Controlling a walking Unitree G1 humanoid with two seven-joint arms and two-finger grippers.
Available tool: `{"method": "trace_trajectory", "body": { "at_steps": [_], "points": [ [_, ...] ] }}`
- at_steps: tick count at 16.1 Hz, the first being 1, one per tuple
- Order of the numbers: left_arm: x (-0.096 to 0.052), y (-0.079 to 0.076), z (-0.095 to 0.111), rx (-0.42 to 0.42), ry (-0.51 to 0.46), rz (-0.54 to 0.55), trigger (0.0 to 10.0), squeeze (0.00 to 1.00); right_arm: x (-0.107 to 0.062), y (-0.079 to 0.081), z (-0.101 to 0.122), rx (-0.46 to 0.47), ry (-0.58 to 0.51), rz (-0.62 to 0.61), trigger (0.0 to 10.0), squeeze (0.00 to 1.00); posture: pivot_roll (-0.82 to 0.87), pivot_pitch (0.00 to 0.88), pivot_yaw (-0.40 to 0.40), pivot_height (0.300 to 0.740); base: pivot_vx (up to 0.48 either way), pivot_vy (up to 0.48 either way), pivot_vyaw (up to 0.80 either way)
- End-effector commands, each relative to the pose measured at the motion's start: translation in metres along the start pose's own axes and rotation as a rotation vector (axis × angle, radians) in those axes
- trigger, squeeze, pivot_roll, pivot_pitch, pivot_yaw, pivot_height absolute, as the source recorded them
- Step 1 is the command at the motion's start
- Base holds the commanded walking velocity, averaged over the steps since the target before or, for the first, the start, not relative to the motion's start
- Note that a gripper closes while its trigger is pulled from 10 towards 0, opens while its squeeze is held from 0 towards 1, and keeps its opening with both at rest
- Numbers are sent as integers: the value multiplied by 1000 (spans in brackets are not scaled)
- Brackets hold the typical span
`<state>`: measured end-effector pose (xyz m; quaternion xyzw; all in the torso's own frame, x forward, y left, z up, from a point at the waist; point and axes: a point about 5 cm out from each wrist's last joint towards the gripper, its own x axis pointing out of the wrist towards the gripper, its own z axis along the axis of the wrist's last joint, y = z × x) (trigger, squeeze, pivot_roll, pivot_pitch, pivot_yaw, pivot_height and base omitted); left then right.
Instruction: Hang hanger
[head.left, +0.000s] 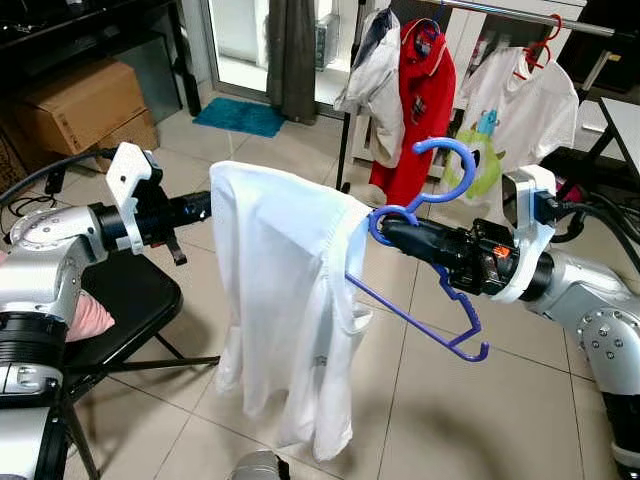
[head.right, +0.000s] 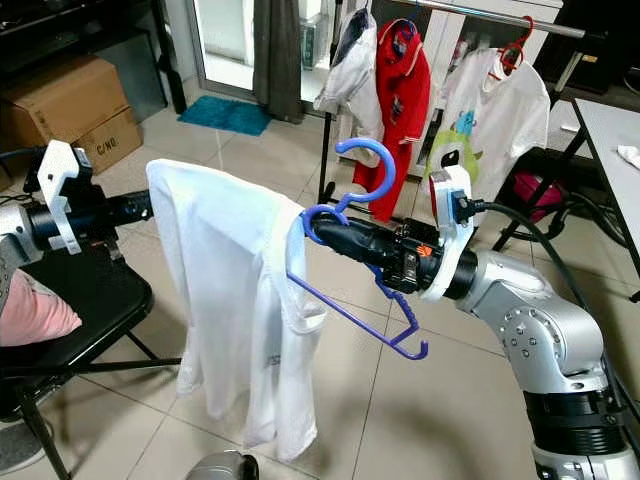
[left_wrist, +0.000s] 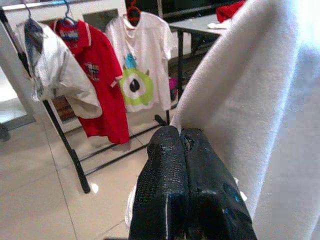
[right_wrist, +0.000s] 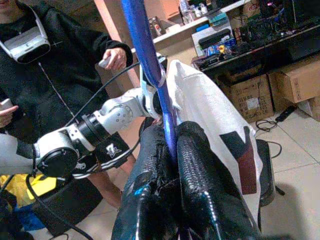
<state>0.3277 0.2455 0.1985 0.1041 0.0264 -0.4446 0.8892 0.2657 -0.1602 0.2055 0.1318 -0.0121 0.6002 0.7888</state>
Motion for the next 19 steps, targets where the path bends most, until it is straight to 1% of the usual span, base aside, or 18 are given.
{"method": "trace_trajectory", "body": {
  "at_steps": [1,2,4,6,7,9,10,12,15,19],
  "points": [
    [0,4,9,27,-41,27,0,0,-1,-2,13,-48,-35,-3,10000,0,118,0,-32,740,0,0,0],
    [-1,4,10,31,-49,37,0,0,-1,-2,13,-50,-36,-7,10000,0,118,0,-32,740,0,0,0],
    [-9,4,17,58,-97,100,0,0,-4,-4,13,-59,-41,-40,10000,0,118,0,-27,740,0,0,0],
    [-15,2,18,79,-129,157,0,0,-5,-9,12,-72,-55,-91,10000,0,125,0,-30,740,0,0,0],
    [-17,1,18,83,-136,169,0,0,-5,-10,12,-72,-59,-99,10000,0,128,0,-30,740,0,0,0],
    [-21,-3,19,104,-164,221,0,0,-5,-12,10,-75,-65,-126,10000,0,132,0,-31,740,0,0,0],
    [-24,-7,22,124,-188,267,0,0,-4,-13,9,-78,-68,-142,10000,0,134,0,-31,740,0,0,0],
    [-27,-9,23,148,-204,309,0,0,-4,-15,9,-79,-69,-157,10000,0,134,0,-32,740,0,0,0],
    [-37,-11,27,167,-251,414,0,0,-6,-20,6,-90,-58,-205,10000,0,137,0,-34,740,0,0,0],
    [-43,-17,25,163,-247,449,0,0,-7,-26,5,-100,-65,-262,10000,0,138,0,-33,740,0,0,0]
  ]
}}
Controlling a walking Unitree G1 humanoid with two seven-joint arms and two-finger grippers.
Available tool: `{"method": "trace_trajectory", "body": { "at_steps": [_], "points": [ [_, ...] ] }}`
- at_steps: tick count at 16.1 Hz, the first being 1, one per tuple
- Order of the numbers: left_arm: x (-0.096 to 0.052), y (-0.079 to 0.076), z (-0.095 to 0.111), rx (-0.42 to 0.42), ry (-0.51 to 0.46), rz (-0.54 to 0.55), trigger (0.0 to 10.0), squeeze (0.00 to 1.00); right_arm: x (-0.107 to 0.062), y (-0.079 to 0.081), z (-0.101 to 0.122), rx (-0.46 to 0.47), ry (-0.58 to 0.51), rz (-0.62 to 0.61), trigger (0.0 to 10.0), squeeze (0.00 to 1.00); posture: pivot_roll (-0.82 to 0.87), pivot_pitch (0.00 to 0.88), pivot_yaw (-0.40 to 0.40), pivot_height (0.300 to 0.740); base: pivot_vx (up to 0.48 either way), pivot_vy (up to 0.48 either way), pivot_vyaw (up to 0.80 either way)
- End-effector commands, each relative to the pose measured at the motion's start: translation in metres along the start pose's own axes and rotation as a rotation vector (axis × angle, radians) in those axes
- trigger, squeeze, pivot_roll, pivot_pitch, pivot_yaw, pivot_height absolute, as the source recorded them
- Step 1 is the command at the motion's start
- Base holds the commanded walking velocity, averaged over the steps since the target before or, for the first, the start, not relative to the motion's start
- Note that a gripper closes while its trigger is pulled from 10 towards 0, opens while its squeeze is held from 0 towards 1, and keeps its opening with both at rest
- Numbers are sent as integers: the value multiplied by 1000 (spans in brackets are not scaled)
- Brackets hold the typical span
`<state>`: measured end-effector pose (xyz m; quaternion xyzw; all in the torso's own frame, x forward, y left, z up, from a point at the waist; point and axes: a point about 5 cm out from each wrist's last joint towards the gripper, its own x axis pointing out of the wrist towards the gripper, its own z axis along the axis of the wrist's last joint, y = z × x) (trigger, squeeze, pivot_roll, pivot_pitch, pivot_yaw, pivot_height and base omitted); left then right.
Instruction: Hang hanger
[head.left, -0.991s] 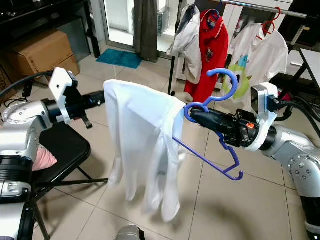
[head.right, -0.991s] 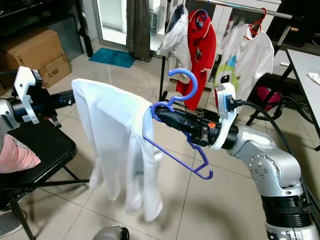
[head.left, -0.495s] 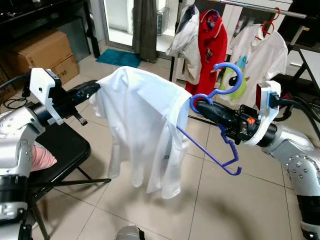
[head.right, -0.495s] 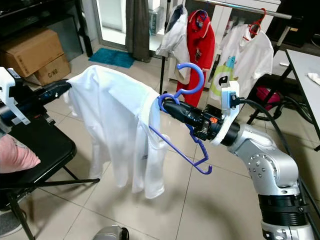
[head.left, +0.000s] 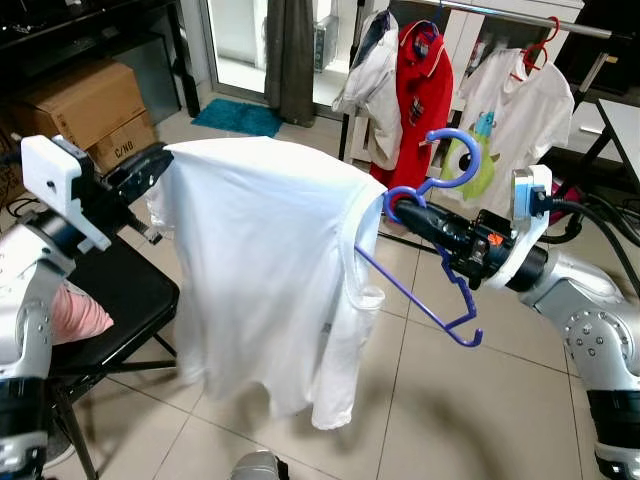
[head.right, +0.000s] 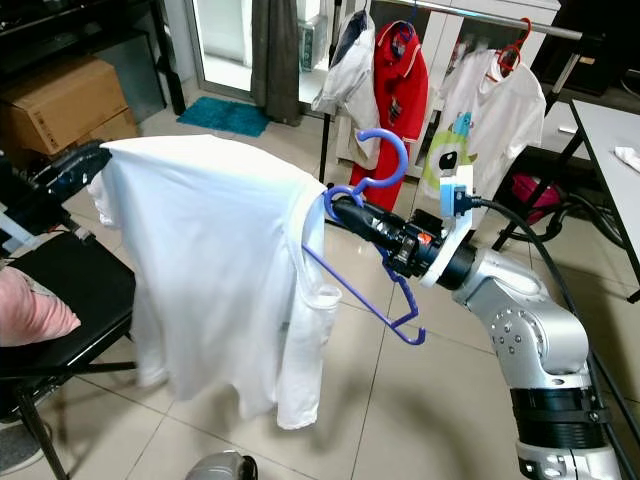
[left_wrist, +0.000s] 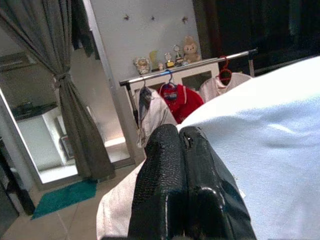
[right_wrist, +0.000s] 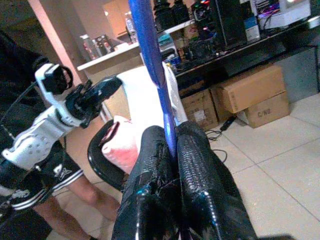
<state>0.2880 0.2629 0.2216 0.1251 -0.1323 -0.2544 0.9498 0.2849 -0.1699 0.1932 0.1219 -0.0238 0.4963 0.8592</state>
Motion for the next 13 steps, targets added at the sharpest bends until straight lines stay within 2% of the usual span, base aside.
{"method": "trace_trajectory", "body": {
  "at_steps": [1,2,4,7,11,12,13],
  "points": [
    [-3,2,2,6,-5,34,0,0,0,-4,13,-45,-43,-19,10000,0,138,0,-33,740,0,0,0],
    [-5,4,0,14,4,56,0,0,0,-4,14,-46,-48,-18,10000,0,138,0,-32,740,0,0,0],
    [-11,19,-6,50,52,192,0,0,-1,-4,15,-47,-58,-16,10000,0,137,0,-34,740,0,0,0],
    [-15,27,-5,71,61,252,0,0,-1,-3,15,-44,-60,-8,10000,0,138,0,-35,740,0,0,0],
    [-15,24,-8,61,67,244,0,0,-1,-2,15,-41,-60,1,10000,0,139,0,-41,740,0,0,0],
    [-13,21,-11,58,94,238,2941,0,0,-2,16,-42,-62,6,10000,0,139,0,-41,740,0,0,0],
    [-13,20,-12,55,107,238,10000,0,0,-2,16,-43,-63,7,10000,0,140,0,-42,740,0,0,0]
  ]
}}
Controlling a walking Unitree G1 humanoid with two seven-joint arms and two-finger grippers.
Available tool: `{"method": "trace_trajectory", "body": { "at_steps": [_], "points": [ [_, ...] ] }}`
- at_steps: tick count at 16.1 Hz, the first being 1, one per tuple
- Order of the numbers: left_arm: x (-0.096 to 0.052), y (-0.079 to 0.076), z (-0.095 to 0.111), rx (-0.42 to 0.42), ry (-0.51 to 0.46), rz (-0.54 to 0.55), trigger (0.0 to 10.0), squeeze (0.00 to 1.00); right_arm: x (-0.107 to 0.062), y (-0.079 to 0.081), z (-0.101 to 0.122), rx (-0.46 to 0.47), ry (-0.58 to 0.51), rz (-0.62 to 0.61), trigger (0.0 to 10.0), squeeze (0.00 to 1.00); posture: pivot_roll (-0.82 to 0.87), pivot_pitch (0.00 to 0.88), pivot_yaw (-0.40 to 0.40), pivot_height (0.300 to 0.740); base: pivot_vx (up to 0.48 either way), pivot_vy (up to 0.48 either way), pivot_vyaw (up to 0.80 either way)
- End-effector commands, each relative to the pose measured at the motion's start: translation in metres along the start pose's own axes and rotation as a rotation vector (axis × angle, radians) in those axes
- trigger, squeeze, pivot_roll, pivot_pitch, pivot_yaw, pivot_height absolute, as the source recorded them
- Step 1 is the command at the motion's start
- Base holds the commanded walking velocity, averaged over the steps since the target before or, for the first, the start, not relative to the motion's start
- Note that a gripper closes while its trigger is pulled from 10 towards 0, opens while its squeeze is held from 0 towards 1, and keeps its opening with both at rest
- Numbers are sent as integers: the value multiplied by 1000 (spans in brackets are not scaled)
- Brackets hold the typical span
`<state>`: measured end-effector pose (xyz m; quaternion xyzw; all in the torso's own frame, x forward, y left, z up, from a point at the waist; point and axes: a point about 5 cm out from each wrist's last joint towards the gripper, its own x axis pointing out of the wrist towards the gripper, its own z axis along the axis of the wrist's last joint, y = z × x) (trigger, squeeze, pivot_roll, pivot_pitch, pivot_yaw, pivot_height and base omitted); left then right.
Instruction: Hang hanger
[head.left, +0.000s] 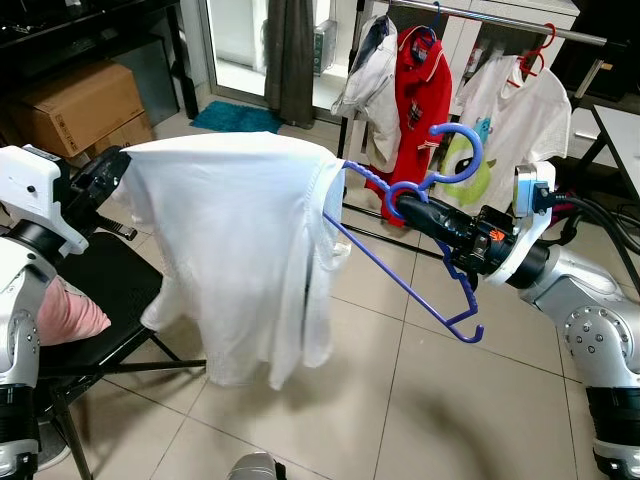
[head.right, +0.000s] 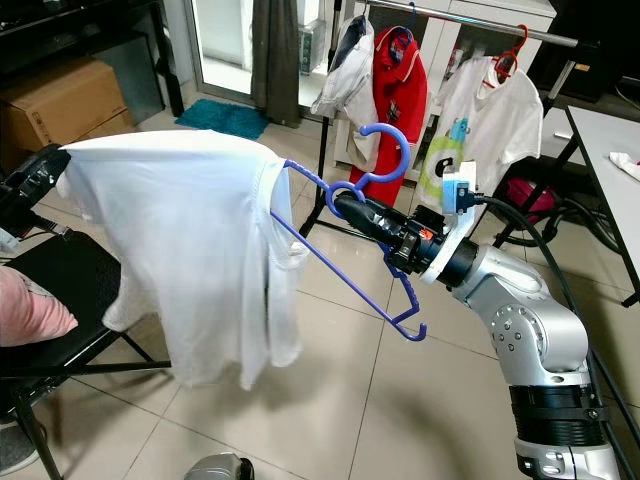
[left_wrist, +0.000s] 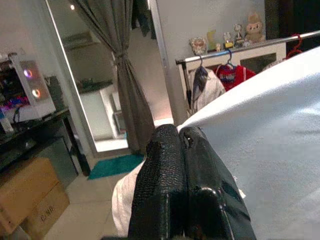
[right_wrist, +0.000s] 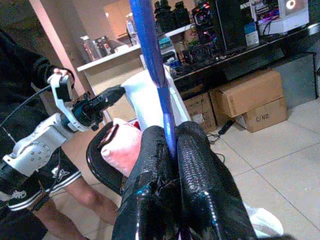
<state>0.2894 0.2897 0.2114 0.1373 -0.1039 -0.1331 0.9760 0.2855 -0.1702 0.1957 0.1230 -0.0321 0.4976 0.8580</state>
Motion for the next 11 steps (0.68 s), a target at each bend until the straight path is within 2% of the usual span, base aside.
{"method": "trace_trajectory", "body": {
  "at_steps": [1,2,4,8,9,11],
  "points": [
    [2,-3,2,1,11,-31,10000,0,0,-2,14,-38,-47,3,10000,0,140,0,-42,740,0,0,0],
    [3,-8,0,-27,27,-91,10000,1000,1,-2,15,-40,-47,4,10000,0,140,0,-42,740,0,0,0],
    [2,-11,-1,-24,44,-122,10000,1000,2,-2,15,-44,-42,1,10000,0,141,0,-41,740,0,0,0],
    [0,-7,1,-32,56,-135,10000,1000,4,-7,13,-56,4,-71,10000,0,145,0,-40,740,0,0,0],
    [2,-5,7,-25,40,-163,10000,1000,4,-9,13,-72,32,-94,10000,0,145,0,-40,740,0,0,0],
    [21,-7,34,-23,-35,-299,10000,1000,6,-7,14,-134,95,-80,10000,0,158,0,-54,740,0,0,0]
  ]
}}
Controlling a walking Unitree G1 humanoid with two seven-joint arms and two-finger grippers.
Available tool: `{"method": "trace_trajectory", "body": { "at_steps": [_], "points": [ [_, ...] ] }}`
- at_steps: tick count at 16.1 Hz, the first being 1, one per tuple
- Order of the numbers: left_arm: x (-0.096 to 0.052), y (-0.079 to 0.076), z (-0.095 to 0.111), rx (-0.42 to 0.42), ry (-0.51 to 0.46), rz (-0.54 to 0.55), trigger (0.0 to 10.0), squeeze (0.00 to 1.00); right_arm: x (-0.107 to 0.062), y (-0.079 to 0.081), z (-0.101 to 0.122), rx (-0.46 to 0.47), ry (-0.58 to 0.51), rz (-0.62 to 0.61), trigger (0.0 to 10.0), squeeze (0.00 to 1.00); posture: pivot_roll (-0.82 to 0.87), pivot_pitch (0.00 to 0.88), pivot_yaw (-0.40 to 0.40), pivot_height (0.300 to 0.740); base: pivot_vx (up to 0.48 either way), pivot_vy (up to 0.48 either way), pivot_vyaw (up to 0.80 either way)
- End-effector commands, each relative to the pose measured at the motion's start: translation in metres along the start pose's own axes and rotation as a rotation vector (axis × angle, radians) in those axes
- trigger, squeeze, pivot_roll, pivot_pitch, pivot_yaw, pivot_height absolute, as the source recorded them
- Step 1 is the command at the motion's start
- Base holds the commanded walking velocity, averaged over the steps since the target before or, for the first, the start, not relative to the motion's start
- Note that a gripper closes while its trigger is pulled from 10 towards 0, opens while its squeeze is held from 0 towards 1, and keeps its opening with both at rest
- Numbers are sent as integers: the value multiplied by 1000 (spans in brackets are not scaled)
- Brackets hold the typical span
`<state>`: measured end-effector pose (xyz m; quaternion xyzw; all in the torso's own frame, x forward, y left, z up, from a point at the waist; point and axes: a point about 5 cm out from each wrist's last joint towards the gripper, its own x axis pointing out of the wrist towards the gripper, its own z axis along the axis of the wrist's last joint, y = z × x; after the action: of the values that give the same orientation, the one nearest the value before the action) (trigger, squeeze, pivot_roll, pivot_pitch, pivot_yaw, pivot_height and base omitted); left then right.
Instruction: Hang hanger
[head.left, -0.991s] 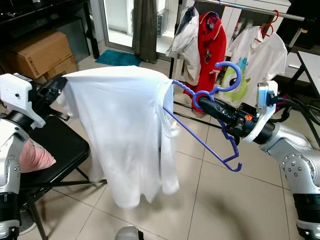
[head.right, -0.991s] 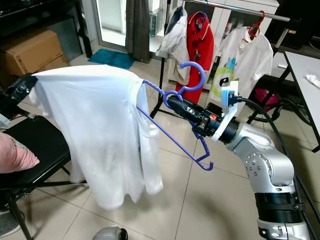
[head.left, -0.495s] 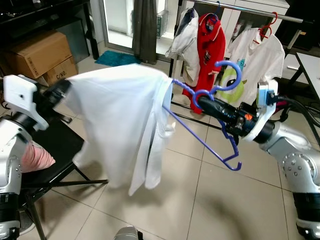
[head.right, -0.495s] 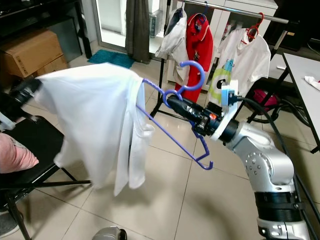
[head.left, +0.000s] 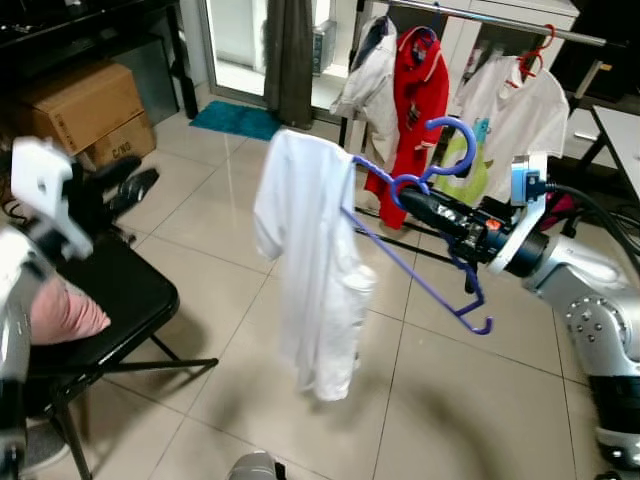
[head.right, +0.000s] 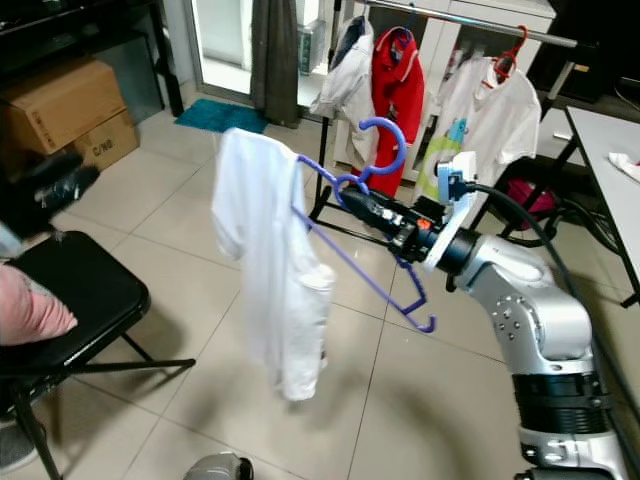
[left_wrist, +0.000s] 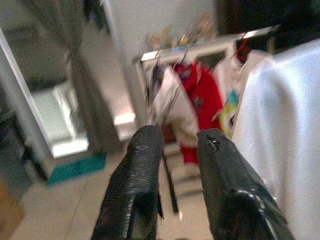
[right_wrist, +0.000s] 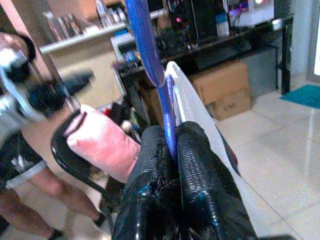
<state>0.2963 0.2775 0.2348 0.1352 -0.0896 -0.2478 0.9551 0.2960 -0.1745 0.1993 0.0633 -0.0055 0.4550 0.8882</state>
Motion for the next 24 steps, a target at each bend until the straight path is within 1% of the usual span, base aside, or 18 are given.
{"method": "trace_trajectory", "body": {
  "at_steps": [1,3,4,5,6,7,8,9,11,12,13,16,19,20,21,22,23,24],
  "points": [
    [14,-4,17,-1,-36,-123,10000,1000,4,5,10,-60,3,37,10000,0,159,0,-55,740,0,0,0],
    [35,-11,33,24,-14,-343,10000,1000,9,15,14,-99,17,97,10000,0,163,0,-49,740,0,0,0],
    [38,-12,35,30,-3,-384,10000,1000,9,18,14,-105,19,108,10000,0,163,0,-44,740,0,0,0],
    [47,-17,40,44,35,-503,10000,1000,10,23,16,-118,24,138,10000,0,161,0,-37,740,0,0,0],
    [52,-19,41,54,66,-571,10000,1000,10,26,17,-126,28,158,10000,0,161,0,-37,740,0,0,0],
    [59,-21,45,52,92,-660,10000,1000,10,34,19,-140,34,202,10000,0,157,10,-20,740,0,0,0],
    [62,-22,47,40,102,-707,10000,933,10,37,19,-143,37,222,10000,0,157,10,-20,740,0,0,0],
    [66,-23,48,37,137,-809,10000,0,10,44,20,-150,45,256,10000,0,156,19,-8,740,0,0,0],
    [71,-22,52,33,143,-861,10000,0,10,50,19,-154,48,280,10000,0,157,27,3,740,0,0,0],
    [74,-22,53,50,167,-903,10000,0,10,54,19,-159,54,296,10000,0,158,30,13,740,0,0,0],
    [74,-22,53,52,170,-907,10000,0,10,54,19,-159,54,298,10000,0,158,30,13,740,0,0,0],
    [81,-36,47,31,228,-1050,10000,0,11,59,17,-157,63,321,10000,0,155,32,29,740,0,0,0],
    [87,-46,43,15,240,-1098,10000,0,13,61,15,-158,74,328,10000,0,146,26,33,740,0,0,0],
    [89,-48,41,30,259,-1106,10000,0,13,60,15,-161,77,329,10000,0,145,23,31,740,0,0,0],
    [89,-48,38,39,274,-1106,8667,0,13,61,15,-161,76,332,10000,0,144,21,30,740,0,0,0],
    [90,-49,36,36,281,-1107,0,0,14,61,16,-162,75,336,10000,0,143,19,29,740,0,0,0],
    [90,-50,31,41,319,-1120,0,0,15,62,16,-167,77,347,10000,0,143,17,28,740,0,0,0],
    [90,-51,31,37,321,-1127,0,0,16,62,17,-170,78,349,10000,0,143,16,29,740,0,0,0]
  ]
}}
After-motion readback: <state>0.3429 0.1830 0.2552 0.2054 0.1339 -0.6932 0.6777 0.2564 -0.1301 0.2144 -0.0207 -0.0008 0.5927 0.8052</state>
